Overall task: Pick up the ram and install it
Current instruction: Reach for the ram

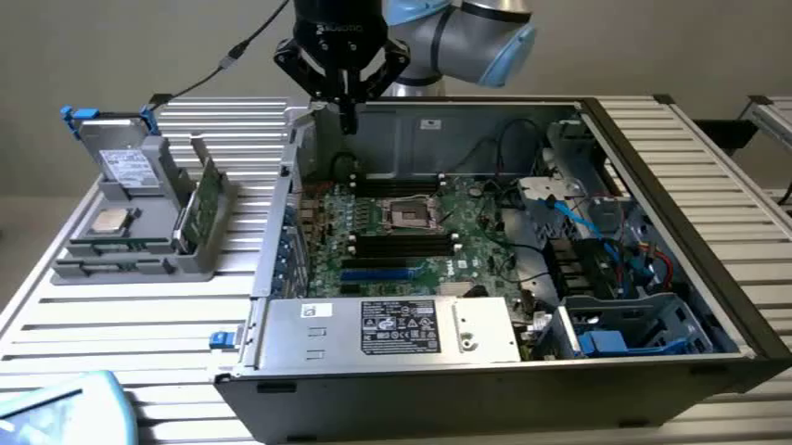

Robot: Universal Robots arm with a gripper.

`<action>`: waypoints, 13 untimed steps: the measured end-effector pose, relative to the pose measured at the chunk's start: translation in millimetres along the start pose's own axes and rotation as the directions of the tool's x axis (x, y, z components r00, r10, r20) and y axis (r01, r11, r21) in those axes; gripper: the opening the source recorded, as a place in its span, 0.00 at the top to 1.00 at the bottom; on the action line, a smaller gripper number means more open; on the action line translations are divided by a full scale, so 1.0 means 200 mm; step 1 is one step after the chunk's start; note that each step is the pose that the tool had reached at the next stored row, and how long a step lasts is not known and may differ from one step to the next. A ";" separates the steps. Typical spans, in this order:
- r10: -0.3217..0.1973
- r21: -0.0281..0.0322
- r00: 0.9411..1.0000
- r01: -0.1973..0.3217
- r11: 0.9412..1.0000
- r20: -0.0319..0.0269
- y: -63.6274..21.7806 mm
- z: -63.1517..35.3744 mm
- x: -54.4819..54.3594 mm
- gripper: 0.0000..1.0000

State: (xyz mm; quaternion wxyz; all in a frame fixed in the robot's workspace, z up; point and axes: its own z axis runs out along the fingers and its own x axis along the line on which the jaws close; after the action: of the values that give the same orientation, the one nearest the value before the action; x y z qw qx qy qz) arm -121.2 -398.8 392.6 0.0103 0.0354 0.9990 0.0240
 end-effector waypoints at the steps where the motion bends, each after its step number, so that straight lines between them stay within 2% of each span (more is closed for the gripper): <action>1: 0.000 0.000 1.000 0.000 1.000 0.000 0.000 0.000 0.00 0.89; 13: 0.000 0.000 1.000 0.000 1.000 0.000 0.000 0.000 0.00 0.89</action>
State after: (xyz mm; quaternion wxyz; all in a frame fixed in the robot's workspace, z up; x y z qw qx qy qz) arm -121.2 -398.8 392.6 0.0104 0.0354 0.9990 0.0240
